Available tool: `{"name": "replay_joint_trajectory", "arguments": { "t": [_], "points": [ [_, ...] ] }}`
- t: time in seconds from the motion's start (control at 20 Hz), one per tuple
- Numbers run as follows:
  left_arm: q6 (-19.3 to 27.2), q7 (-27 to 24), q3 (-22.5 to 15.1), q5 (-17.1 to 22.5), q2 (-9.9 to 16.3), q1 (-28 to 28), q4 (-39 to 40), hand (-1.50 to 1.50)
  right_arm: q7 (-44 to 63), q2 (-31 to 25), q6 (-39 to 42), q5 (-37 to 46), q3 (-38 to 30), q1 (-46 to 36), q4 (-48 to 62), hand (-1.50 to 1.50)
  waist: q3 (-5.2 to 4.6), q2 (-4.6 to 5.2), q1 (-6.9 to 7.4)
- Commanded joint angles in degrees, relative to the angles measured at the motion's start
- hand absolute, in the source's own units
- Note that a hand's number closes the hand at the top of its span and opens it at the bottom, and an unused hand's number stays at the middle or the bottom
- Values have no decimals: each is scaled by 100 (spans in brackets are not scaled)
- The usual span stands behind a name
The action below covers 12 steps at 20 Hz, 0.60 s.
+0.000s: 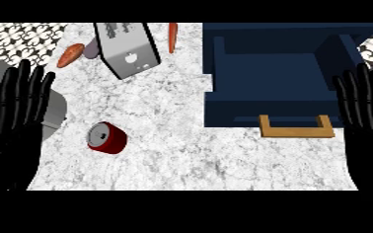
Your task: Pick up the can, place it into the drawer and close the drawer
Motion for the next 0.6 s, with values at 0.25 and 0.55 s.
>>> {"name": "replay_joint_trajectory", "arguments": {
  "t": [0.25, 0.55],
  "points": [
    [-1678, -358, 852, 2070, 737, 1256, -647, -150, -308, -51, 140, -247, -256, 110, -96, -150, -254, -78, 30],
    [-1113, 1436, 1482, 2376, 987, 1501, -168, -150, 1288, 34, -381, -175, -360, 48, 179, -150, -249, -58, -15]
  ]
}}
